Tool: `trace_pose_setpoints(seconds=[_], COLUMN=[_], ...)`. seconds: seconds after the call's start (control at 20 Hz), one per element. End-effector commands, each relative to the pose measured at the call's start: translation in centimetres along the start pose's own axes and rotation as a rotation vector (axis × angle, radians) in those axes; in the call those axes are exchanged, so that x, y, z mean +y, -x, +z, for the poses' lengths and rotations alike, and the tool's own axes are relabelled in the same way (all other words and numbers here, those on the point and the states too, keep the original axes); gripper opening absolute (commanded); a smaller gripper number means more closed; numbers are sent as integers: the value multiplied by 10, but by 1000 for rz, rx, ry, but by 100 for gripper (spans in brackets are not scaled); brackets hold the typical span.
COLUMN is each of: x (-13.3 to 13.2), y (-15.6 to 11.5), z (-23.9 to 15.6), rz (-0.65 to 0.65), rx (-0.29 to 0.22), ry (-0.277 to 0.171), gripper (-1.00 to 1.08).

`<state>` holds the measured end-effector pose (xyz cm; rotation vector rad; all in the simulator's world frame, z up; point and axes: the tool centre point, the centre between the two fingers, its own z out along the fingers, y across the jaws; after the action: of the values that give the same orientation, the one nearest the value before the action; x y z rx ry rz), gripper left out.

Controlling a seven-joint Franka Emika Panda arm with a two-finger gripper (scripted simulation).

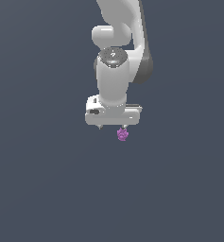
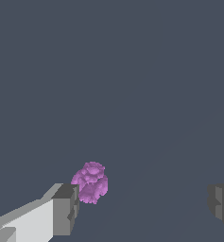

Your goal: Pick up the object and move it to a goal position.

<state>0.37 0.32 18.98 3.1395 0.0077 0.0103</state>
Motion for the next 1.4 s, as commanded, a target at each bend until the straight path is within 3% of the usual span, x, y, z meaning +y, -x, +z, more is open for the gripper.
trace_pose_setpoints(seconds=[0.0, 0.5, 1.35], x=[0, 35, 18], y=[0, 9, 14], z=[0, 12, 25], rz=[0, 81, 186], rx=[0, -37, -31], ry=[0, 6, 5], gripper=[100, 100, 100])
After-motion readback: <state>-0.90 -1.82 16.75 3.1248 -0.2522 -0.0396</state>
